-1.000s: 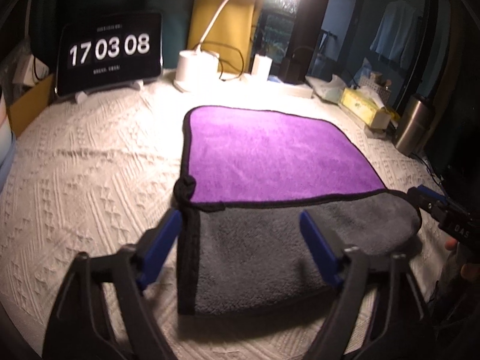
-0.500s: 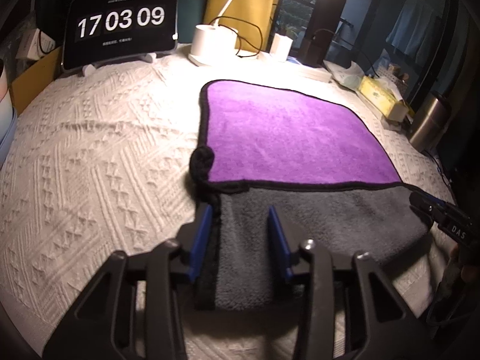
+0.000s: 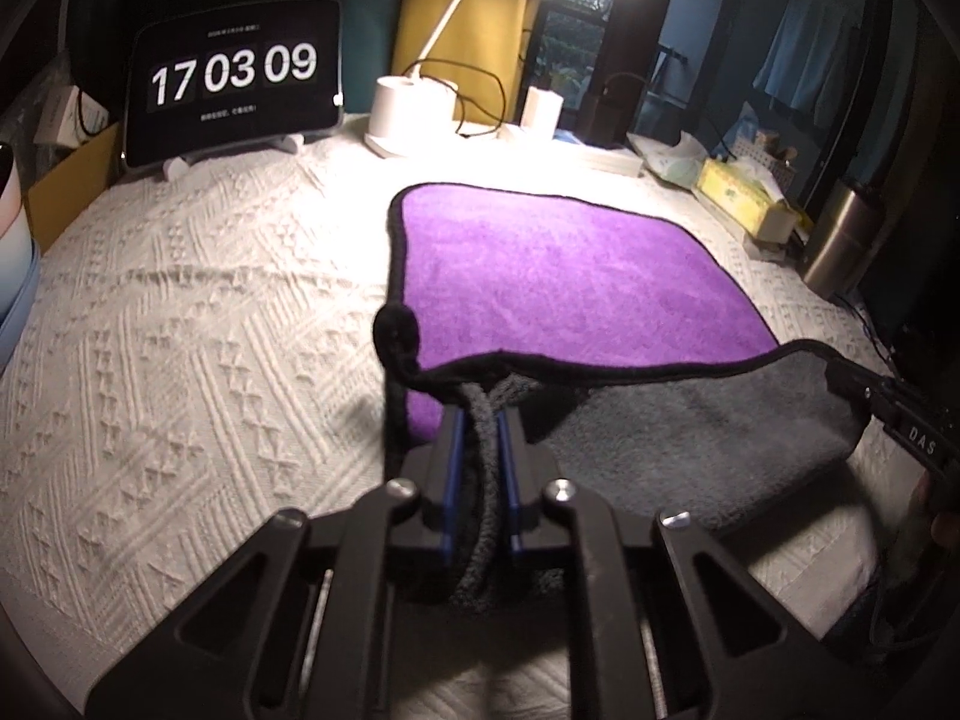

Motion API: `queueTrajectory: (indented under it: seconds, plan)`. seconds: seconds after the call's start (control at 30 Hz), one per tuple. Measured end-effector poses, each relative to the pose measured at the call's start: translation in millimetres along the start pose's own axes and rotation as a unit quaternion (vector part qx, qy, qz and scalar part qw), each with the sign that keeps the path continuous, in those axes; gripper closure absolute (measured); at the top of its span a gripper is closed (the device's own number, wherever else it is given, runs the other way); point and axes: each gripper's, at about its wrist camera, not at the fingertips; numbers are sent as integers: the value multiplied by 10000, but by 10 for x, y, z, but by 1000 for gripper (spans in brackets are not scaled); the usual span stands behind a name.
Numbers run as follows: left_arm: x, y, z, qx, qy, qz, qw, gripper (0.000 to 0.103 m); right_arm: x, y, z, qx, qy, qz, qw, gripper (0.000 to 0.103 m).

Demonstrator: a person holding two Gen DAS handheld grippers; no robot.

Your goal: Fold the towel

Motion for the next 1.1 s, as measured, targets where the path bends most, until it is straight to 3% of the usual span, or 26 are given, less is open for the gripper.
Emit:
queueTrajectory:
  seconds: [0.73,1.1]
  plan:
    - [349,222,58,70,-234,812,9964,91,242,90,14,-289,140,585,9978,98]
    - [490,206,60,90,-312,1010,9944,91,395,48,26,-322,186,817,9960,98]
Point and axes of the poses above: each gripper's, at about its wrist camera, not at the fingertips, and y roughly against the way its jaws point, z to its right, x to its top, and after that the axes turned 8 degrees about z, right-handed
